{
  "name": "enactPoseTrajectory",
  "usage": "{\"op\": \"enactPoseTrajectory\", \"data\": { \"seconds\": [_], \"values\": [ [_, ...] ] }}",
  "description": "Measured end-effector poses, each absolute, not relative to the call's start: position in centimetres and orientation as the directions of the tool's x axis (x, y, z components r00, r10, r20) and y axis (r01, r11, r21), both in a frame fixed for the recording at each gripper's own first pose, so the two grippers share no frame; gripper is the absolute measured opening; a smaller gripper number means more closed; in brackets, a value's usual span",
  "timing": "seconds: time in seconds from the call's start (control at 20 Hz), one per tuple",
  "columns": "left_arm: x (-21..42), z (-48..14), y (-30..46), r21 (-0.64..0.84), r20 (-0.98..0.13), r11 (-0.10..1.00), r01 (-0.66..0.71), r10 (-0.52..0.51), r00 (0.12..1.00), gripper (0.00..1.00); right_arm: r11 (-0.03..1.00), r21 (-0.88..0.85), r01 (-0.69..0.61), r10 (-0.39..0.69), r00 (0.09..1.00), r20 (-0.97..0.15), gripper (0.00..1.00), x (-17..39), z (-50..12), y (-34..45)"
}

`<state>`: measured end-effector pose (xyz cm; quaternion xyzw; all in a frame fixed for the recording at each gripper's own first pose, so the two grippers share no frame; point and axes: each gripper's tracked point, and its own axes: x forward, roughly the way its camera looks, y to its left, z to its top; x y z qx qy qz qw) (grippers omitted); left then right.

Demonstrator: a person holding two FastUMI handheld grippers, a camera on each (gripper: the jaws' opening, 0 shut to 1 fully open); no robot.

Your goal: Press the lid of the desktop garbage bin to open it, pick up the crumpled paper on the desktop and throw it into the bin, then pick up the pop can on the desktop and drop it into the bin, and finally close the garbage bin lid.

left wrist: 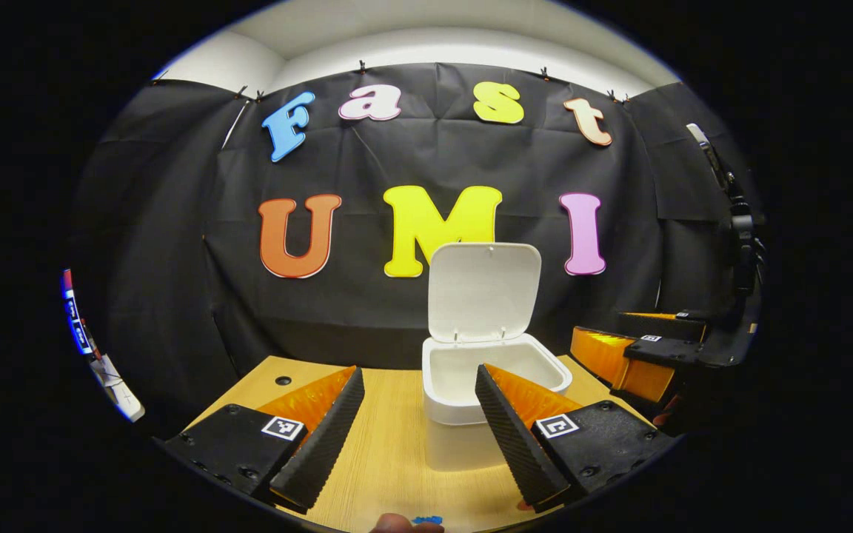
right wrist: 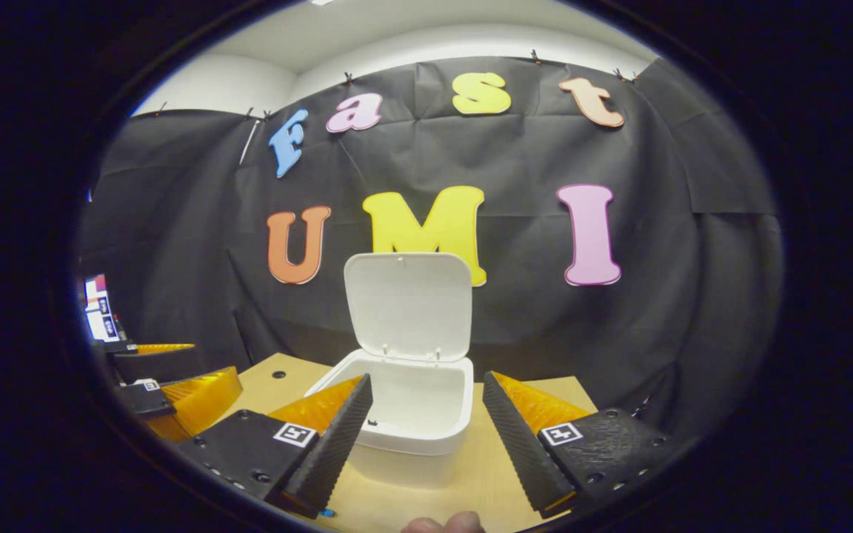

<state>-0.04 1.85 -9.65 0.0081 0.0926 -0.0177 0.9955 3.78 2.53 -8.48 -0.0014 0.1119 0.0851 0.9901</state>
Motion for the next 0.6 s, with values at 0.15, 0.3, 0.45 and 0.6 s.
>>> {"op": "enactPoseTrajectory", "data": {
  "seconds": [0.15,0.3,0.45,0.6],
  "values": [
    [-0.8,-12.5,1.7,0.013,-0.263,0.999,0.051,-0.046,0.964,0.98,0.989,0.008,-0.151,0.148,0.958,-0.246,0.94,2.8,-9.7,1.4],
    [-2.1,-15.5,1.5,0.008,-0.337,0.998,0.066,-0.060,0.940,0.98,0.992,0.004,-0.127,0.123,0.951,-0.285,0.94,2.0,-11.4,-0.1],
    [-3.2,-18.7,1.3,0.001,-0.422,0.997,0.077,-0.069,0.904,0.98,0.994,-0.002,-0.107,0.100,0.941,-0.323,0.94,1.0,-12.9,-1.4],
    [-4.5,-22.0,1.3,-0.026,-0.514,0.997,0.079,-0.081,0.854,0.98,0.995,0.001,-0.095,0.089,0.930,-0.356,0.94,-0.2,-14.5,-1.7]
  ]
}}
